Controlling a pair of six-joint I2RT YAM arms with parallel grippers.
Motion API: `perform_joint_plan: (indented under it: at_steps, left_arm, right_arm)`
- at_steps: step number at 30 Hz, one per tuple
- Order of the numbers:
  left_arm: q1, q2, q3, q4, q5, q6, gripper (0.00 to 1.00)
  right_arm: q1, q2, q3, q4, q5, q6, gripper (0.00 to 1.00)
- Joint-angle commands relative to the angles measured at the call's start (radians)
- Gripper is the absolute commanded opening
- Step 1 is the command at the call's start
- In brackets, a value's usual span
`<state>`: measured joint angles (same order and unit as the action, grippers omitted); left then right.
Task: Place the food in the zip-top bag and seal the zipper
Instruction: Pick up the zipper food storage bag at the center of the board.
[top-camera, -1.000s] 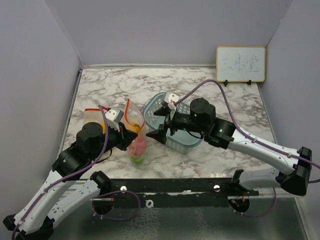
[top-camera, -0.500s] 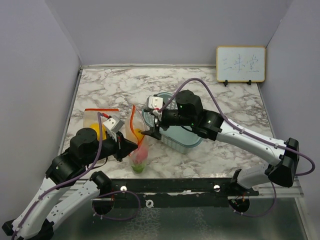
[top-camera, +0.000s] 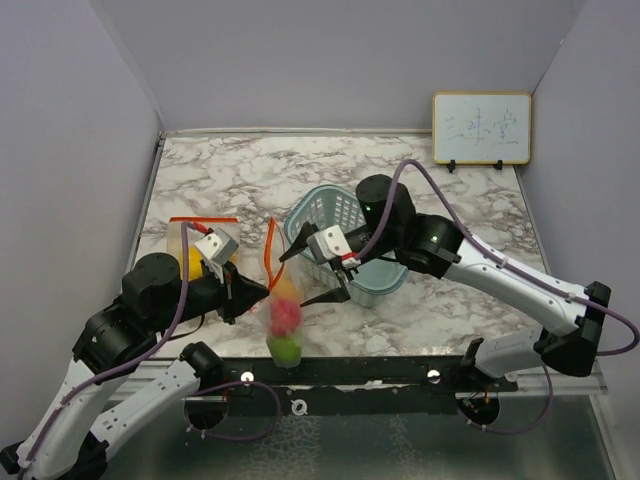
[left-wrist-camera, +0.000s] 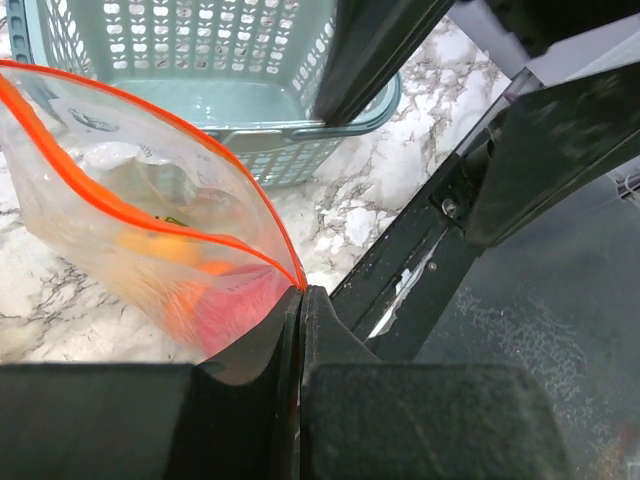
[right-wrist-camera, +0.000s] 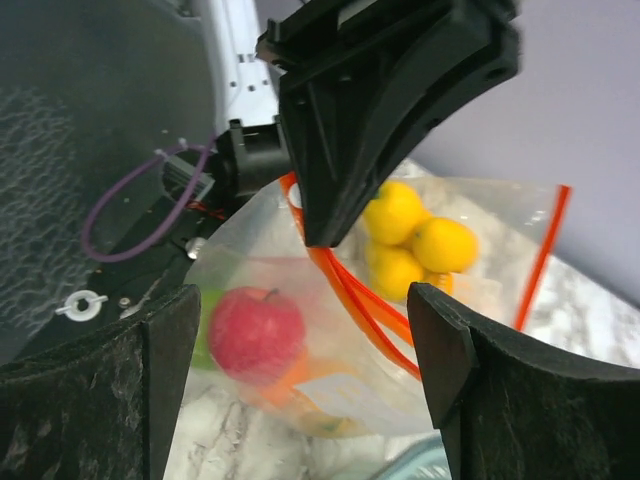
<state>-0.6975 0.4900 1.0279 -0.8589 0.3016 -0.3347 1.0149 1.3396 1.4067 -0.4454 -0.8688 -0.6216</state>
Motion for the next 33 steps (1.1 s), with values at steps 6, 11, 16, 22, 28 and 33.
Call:
perform_joint_plan:
  at_steps: [6, 11, 16, 22, 28, 33]
  left_arm:
    - [0.0, 0.03, 0.02, 0.019, 0.046, 0.026, 0.0]
    - [0.0, 0.02, 0.014, 0.017, 0.048, 0.023, 0.0]
    - [0.0, 0.014, 0.009, 0.035, 0.076, 0.021, 0.0]
    - [0.0, 0.017, -0.004, 0.073, 0.104, 0.017, 0.0]
    - [0.0, 0.011, 0.001, 0.062, 0.058, 0.018, 0.0]
    - [0.0, -0.032, 0.002, 0.067, -0.069, 0.002, 0.0]
  right_arm:
    - [0.002, 0.139, -0.027, 0.094, -0.163, 0.053, 0.82]
    - [0.002, 0.162, -0.042, 0.144, -0.121, 0.08, 0.82]
    - [0.002, 0.205, -0.034, 0.141, -0.1, 0.105, 0.76]
    - [0.002, 0.255, -0.034, 0.158, -0.081, 0.167, 0.65]
    - [0.002, 0.172, -0.101, 0.254, 0.067, 0.29, 0.11]
    - [0.002, 0.104, -0.142, 0.289, 0.182, 0.35, 0.02]
